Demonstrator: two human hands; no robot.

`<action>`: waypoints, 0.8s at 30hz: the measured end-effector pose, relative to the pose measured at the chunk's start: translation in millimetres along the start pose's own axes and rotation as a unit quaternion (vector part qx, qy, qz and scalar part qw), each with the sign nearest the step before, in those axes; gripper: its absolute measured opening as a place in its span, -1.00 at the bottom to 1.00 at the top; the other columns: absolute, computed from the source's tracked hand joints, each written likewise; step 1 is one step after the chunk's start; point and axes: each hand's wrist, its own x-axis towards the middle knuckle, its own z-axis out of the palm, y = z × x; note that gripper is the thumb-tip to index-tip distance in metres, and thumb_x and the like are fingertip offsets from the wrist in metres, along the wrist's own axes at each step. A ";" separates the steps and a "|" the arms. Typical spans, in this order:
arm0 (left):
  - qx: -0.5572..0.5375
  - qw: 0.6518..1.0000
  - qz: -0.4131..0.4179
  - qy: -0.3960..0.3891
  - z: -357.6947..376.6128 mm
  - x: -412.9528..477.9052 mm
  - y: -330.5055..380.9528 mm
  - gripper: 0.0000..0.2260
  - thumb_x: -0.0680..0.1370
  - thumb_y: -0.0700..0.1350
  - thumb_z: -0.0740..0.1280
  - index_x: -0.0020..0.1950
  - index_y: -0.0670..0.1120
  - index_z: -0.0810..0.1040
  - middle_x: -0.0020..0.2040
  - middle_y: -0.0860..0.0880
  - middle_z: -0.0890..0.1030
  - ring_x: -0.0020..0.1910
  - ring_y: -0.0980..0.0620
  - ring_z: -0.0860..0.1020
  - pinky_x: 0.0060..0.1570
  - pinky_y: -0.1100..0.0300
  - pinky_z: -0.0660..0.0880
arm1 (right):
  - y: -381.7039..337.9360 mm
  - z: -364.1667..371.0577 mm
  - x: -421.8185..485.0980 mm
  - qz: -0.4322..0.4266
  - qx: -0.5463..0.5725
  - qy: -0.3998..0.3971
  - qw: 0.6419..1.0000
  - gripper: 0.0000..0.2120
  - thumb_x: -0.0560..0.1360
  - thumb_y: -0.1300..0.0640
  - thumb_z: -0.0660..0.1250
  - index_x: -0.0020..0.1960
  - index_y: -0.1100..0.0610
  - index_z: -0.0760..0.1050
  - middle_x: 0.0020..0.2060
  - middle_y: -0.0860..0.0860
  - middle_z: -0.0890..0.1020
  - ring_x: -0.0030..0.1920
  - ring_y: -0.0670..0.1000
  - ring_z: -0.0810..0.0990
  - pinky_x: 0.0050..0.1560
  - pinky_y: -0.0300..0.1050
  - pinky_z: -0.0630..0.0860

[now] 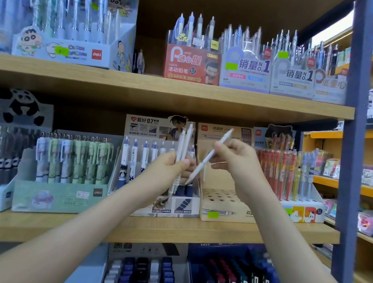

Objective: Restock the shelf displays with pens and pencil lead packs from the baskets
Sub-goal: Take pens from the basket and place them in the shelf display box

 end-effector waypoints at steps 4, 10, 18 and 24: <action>-0.013 0.999 -0.002 0.052 -7.0 1.1 -6.2 -0.84 0.65 -0.20 0.14 0.04 -0.14 0.52 -0.05 -0.09 0.67 -0.08 0.06 0.66 -0.06 0.25 0.60 | 15.3 -14.7 9.7 -0.006 -0.012 0.113 0.994 -0.92 0.56 0.17 0.27 -0.02 0.16 0.51 -0.20 0.09 0.63 -0.19 0.01 0.64 -0.15 -0.14 0.61; -0.027 0.998 -0.006 0.056 -9.7 0.2 -9.1 -0.85 0.65 -0.21 0.14 0.00 -0.12 0.50 -0.09 -0.08 0.68 -0.07 0.03 0.67 -0.02 0.21 0.60 | 32.5 -10.4 15.4 -0.016 -0.175 0.066 0.982 -0.92 0.57 0.15 0.26 0.01 0.10 0.51 -0.19 0.02 0.63 -0.17 -0.03 0.61 -0.21 -0.29 0.51; -0.045 0.998 -0.010 0.048 -9.1 0.1 -13.0 -0.86 0.65 -0.20 0.15 0.04 -0.14 0.50 -0.05 -0.11 0.67 -0.02 -0.01 0.66 0.05 0.16 0.58 | 33.1 0.4 34.2 -0.025 -0.240 0.021 0.970 -0.91 0.56 0.13 0.27 0.02 0.11 0.52 -0.20 0.06 0.61 -0.16 0.02 0.60 -0.07 -0.10 0.56; -0.068 0.997 -0.015 0.034 -13.4 -0.9 -15.8 -0.87 0.64 -0.20 0.17 0.06 -0.16 0.51 -0.07 -0.11 0.69 -0.01 -0.03 0.66 0.10 0.10 0.56 | 47.8 2.2 36.4 0.061 -0.195 -0.045 0.978 -0.89 0.54 0.18 0.31 0.06 0.12 0.51 -0.17 0.05 0.59 -0.19 -0.02 0.57 -0.15 -0.19 0.55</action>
